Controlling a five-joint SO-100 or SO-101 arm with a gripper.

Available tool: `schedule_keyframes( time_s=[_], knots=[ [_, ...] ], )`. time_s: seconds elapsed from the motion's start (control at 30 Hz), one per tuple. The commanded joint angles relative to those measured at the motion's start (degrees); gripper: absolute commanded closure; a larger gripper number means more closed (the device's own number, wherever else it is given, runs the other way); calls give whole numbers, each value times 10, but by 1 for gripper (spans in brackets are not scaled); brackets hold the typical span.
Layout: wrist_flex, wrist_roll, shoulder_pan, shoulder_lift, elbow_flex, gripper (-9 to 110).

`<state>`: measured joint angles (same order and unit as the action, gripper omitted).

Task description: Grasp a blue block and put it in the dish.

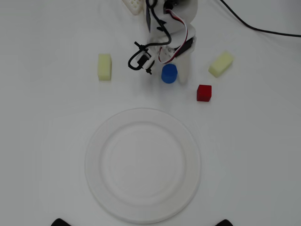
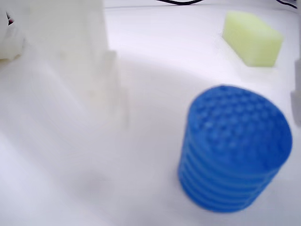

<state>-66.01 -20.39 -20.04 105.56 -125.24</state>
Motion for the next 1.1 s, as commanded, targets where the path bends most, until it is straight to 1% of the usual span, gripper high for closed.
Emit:
schedule_keyframes(
  time_s=[0.0,0.63,0.9,1.07],
  knots=[
    [11,-6,5,-10,29,74],
    [16,-14,-4,-71,71,84],
    [18,-16,2,-104,94,83],
    [19,-18,7,-112,99,84]
  ],
)
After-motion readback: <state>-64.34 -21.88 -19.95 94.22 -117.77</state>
